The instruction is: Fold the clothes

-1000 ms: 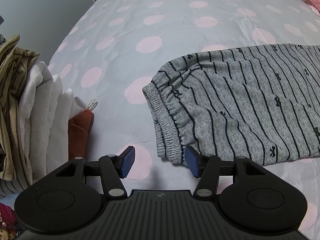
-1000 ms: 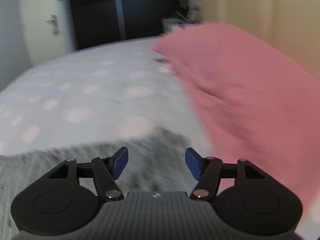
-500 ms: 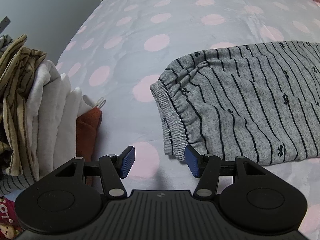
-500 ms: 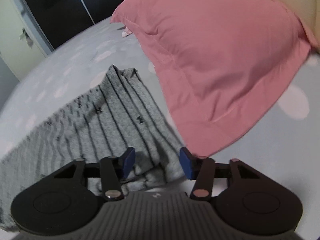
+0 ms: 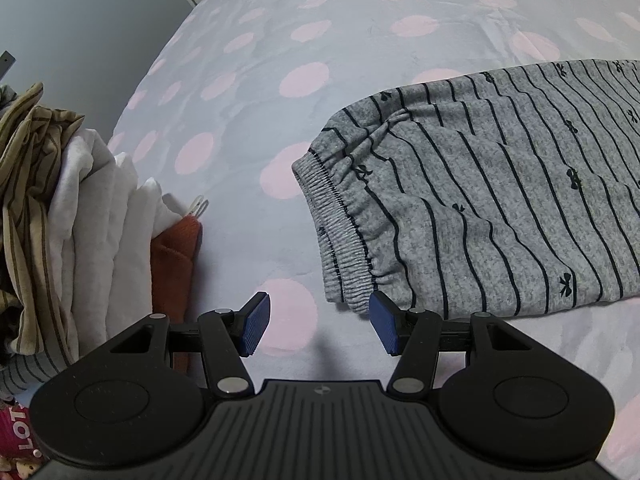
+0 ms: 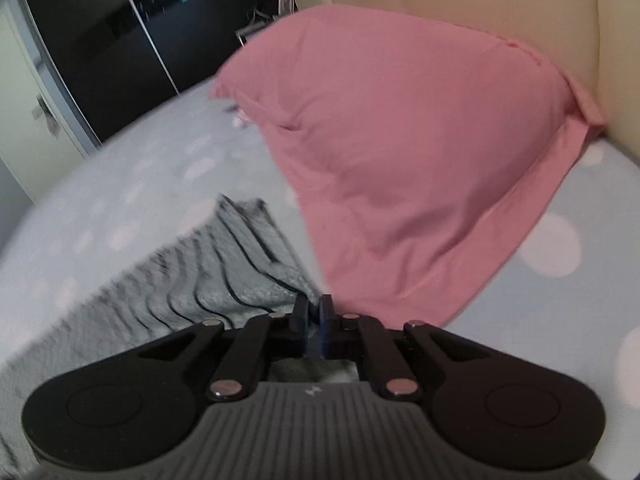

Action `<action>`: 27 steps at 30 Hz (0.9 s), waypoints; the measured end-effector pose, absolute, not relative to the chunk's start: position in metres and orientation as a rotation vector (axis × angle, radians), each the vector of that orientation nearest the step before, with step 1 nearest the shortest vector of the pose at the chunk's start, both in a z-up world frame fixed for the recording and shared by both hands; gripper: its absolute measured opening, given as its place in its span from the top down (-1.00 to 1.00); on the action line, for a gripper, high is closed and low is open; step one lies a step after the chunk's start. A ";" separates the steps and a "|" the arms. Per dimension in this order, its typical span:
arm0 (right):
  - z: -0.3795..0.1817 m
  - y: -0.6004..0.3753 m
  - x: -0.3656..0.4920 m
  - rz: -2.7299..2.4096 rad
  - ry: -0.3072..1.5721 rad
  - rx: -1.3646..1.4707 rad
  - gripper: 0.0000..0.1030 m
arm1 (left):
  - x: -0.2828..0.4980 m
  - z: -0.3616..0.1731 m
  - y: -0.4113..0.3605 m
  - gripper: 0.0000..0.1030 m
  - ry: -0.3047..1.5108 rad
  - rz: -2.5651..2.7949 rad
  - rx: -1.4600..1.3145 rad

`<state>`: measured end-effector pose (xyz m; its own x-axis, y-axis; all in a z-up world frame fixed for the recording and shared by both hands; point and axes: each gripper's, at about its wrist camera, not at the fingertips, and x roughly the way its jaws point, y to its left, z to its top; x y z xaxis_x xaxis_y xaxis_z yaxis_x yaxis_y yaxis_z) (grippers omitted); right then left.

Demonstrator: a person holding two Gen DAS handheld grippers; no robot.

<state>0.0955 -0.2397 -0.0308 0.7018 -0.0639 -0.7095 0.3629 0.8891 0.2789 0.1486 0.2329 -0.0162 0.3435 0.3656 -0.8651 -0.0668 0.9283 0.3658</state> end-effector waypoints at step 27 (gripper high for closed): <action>-0.052 -0.190 0.275 -0.084 0.629 0.343 -0.04 | 0.161 -0.032 0.242 -0.03 1.223 0.351 0.286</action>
<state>0.2745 -0.1902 -0.0524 0.8072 0.0268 -0.5897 0.1799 0.9403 0.2889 0.1609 0.2422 -0.0316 0.2988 0.4109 -0.8613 -0.1080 0.9113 0.3973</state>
